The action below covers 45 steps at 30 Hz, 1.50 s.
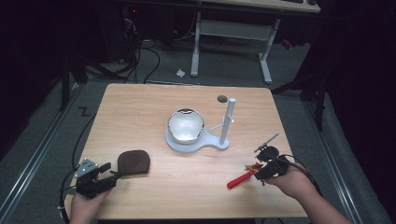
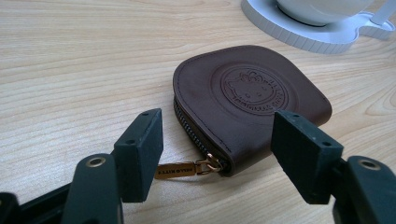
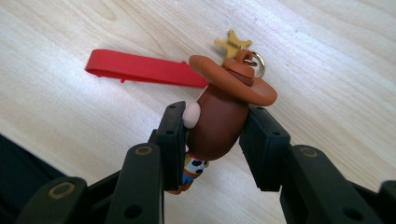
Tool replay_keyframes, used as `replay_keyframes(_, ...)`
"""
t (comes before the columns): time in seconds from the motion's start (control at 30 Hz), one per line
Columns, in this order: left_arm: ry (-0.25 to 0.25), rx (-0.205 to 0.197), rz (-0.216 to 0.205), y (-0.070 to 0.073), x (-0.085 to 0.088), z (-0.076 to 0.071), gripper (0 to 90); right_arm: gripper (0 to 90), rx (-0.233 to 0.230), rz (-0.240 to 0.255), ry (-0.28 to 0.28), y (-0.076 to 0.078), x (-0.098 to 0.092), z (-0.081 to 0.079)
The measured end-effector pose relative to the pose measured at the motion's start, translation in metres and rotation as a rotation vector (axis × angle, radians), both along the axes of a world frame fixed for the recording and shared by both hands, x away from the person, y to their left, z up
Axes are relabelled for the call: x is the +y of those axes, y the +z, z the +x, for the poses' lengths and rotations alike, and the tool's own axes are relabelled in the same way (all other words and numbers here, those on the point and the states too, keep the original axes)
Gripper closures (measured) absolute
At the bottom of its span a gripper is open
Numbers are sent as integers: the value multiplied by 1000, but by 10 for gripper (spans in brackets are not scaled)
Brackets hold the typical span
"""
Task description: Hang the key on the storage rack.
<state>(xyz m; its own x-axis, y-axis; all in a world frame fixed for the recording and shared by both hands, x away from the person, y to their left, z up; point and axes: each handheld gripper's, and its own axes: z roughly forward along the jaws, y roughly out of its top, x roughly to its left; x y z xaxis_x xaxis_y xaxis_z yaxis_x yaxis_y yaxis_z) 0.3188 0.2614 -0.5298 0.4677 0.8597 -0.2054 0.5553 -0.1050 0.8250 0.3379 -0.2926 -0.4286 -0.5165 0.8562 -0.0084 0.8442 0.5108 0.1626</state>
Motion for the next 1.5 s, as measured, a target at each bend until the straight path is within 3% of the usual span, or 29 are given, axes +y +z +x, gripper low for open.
replay_keyframes(0.7,-5,5,2,-1,-1,1,346,620,-69,21,53,69,10,7)
replay_keyframes(1.5,-4,8,-3,-1,1,1,345,620,-93,6,112,106,33,22)
